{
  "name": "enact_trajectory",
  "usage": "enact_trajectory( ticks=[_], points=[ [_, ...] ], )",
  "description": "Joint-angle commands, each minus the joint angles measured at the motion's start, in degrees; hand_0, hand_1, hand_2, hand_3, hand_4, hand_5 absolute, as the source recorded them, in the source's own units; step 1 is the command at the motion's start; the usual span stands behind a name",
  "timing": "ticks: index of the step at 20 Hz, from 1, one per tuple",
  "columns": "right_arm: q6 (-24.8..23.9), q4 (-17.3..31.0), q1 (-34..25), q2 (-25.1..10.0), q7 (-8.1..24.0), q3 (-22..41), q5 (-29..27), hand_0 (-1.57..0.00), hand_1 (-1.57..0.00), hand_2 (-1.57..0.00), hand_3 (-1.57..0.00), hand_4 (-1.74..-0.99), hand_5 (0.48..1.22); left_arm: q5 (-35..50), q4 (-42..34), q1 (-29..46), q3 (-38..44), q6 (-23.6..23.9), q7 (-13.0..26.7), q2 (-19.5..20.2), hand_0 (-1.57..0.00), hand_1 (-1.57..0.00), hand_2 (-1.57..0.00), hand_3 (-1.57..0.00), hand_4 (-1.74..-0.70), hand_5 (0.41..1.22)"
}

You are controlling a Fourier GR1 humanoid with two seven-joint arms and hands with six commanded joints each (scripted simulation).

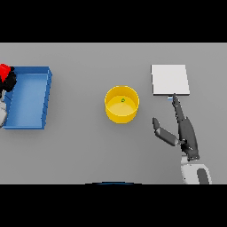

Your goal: Pick up the red beaker and tilt it to pour out 1 green nut into yellow bowl. Pick up the yellow bowl and place it on the metallic measuring scale.

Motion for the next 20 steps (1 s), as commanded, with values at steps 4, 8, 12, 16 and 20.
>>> enact_trajectory(
  ticks=[4, 8, 12, 16, 20],
  points=[
    [-0.32, 0.31, -0.93, 0.27, 0.66, 0.18, 0.44, 0.00, 0.00, 0.00, 0.00, -1.197, 0.664, -0.63, 0.46, 0.22, -1.08, -2.94, 0.00, 0.64, -1.57, -1.57, -1.57, -1.50, -1.53, 0.865],
    [-0.26, -0.07, 0.01, 0.50, -0.07, 0.28, 0.12, 0.00, 0.00, 0.00, 0.00, -1.185, 0.665, 5.24, -2.66, 2.14, -1.24, -12.09, -0.06, 2.76, -0.93, -0.76, -0.77, -0.72, -1.03, 0.758],
    [-0.13, -0.51, 0.19, 0.10, 0.32, 0.23, 0.27, 0.00, 0.00, 0.00, 0.00, -1.187, 0.667, 7.56, -4.25, 2.23, -2.17, -15.84, 0.00, 4.07, -0.38, -0.31, -0.31, -0.30, -0.85, 0.698],
    [-0.03, -1.32, 0.80, 0.70, 1.55, 0.99, 0.58, 0.00, 0.00, 0.00, 0.00, -1.187, 0.663, 8.92, -4.82, 2.09, -1.51, -15.96, -0.17, 4.15, -0.16, -0.13, -0.13, -0.12, -0.80, 0.678],
    [-1.71, -1.01, -0.36, -0.16, 3.98, 1.79, 4.66, 0.00, 0.00, 0.00, 0.00, -1.203, 0.660, 9.37, -4.19, 1.06, -0.20, -14.60, -2.82, 3.61, -0.06, -0.05, -0.05, -0.05, -0.79, 0.674]
  ],
)
